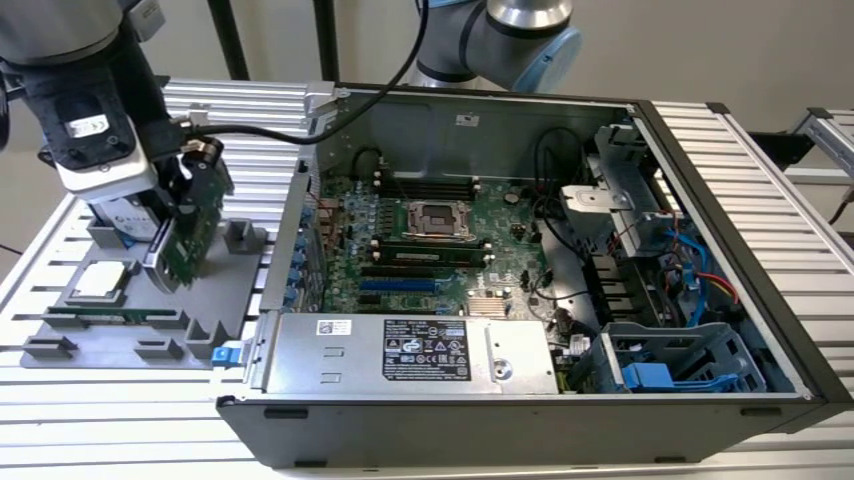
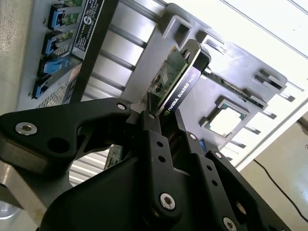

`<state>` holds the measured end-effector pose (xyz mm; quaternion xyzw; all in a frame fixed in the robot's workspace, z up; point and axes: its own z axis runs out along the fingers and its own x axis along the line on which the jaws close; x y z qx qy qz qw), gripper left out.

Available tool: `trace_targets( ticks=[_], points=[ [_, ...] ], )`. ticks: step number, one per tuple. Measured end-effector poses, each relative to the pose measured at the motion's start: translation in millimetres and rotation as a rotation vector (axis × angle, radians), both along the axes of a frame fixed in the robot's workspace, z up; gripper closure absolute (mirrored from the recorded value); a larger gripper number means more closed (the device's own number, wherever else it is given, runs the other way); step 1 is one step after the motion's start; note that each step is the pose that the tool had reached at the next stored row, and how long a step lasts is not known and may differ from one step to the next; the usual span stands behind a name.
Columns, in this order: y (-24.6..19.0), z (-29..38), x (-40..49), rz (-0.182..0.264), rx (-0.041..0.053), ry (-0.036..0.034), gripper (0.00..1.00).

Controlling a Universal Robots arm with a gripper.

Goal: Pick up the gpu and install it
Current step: 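Pick up the gpu and move the gpu toward the slot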

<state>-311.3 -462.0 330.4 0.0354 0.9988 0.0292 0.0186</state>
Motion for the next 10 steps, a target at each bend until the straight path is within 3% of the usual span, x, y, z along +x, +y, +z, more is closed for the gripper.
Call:
trace_targets(
  ticks=[10],
  points=[
    [0.0,4.2,0.0,0.0,0.0001,0.0,1.0]
  ],
)
